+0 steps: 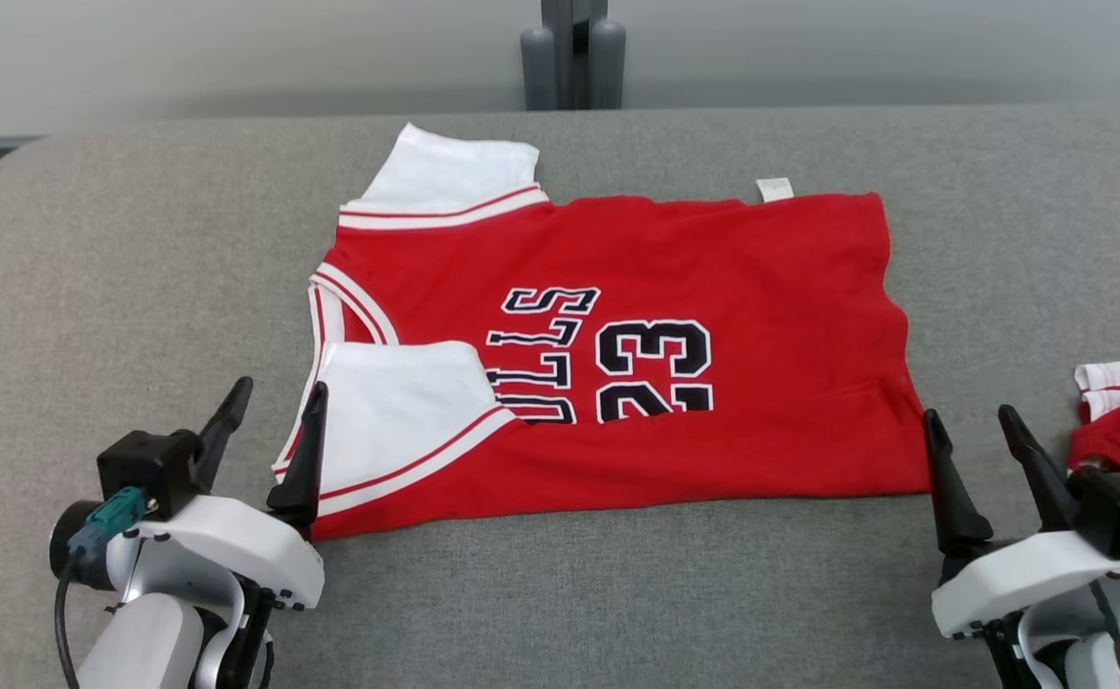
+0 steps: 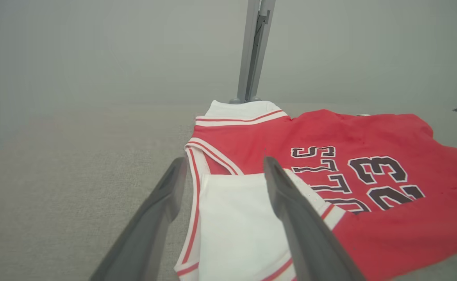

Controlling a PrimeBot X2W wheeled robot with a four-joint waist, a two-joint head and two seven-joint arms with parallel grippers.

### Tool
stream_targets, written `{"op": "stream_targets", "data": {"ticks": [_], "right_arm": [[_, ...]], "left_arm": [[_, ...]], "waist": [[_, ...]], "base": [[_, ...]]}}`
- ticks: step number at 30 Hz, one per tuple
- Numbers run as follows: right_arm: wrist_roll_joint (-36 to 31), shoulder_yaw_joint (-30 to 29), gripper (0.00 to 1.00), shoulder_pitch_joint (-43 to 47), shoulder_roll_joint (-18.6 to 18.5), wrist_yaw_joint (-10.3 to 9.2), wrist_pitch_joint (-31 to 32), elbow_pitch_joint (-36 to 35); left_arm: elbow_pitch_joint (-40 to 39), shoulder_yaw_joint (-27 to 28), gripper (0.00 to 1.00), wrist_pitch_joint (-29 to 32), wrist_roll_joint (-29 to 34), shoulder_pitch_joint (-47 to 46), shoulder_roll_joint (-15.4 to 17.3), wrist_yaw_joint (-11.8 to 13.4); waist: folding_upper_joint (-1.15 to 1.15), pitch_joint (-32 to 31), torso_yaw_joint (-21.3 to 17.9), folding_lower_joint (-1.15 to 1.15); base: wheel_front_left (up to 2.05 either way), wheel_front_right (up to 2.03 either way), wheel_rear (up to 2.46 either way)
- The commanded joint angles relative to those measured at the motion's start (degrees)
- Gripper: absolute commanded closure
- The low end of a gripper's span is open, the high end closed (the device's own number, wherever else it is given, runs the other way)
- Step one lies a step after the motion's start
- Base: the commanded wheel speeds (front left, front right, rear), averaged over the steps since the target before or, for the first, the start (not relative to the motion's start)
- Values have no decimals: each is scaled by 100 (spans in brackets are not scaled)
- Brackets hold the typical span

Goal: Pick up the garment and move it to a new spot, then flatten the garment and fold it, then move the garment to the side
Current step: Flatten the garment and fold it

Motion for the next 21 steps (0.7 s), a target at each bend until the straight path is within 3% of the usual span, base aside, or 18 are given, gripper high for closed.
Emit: {"op": "stream_targets", "data": {"ticks": [1, 7, 21], "right_arm": [[-37, 19, 0, -111, -24, -2, 6, 109], [1, 30, 0, -361, -26, -2, -2, 663], [248, 95, 0, -748, -22, -2, 47, 1636]], "left_arm": [[120, -14, 0, 51, -51, -109, -2, -55], [616, -55, 0, 253, -276, -244, -69, -210], [991, 9, 0, 1115, -899, -113, -209, -160]], "waist": [[0, 163, 36, 0], [0, 432, 52, 0], [0, 614, 81, 0]], "base": [[0, 0, 0], [0, 0, 0], [0, 0, 0]]}}
